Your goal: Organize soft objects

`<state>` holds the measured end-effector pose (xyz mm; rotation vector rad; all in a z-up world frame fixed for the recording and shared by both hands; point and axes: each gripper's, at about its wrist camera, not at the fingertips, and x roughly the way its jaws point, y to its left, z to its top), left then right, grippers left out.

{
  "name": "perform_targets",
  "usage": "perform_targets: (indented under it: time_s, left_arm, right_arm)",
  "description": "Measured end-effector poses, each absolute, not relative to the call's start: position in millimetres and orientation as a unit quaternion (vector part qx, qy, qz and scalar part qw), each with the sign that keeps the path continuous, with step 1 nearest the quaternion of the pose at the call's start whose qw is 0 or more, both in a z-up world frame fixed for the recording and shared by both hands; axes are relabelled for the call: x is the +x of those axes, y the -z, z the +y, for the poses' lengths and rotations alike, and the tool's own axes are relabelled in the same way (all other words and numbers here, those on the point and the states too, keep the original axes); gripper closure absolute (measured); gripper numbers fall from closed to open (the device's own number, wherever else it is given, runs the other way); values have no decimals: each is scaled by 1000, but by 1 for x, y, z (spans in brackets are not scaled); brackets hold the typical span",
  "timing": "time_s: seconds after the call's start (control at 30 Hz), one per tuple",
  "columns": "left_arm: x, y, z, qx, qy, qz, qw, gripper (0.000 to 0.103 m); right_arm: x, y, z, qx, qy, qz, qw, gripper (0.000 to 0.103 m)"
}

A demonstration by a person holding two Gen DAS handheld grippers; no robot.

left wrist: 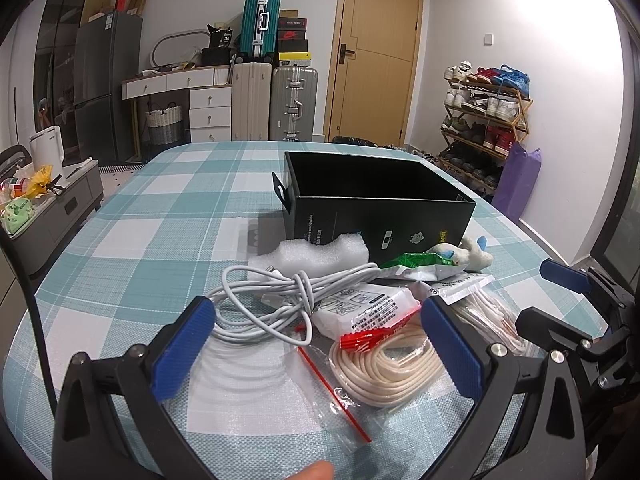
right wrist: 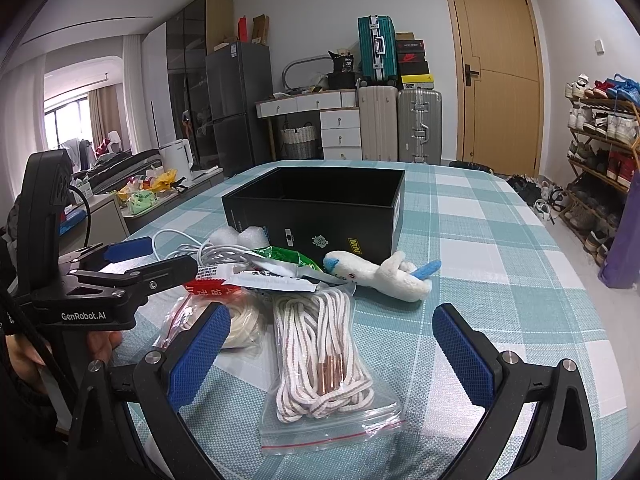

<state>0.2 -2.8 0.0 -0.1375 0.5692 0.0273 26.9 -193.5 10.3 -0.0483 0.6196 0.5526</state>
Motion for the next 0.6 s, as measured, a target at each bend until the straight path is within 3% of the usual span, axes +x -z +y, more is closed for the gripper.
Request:
perform_targets:
  time_s: [0.6]
  left_arm:
    - [0, -2, -2, -66, -11, 280, 958, 0]
  right_arm:
    - [28, -7, -190, -27, -267, 304, 914, 0]
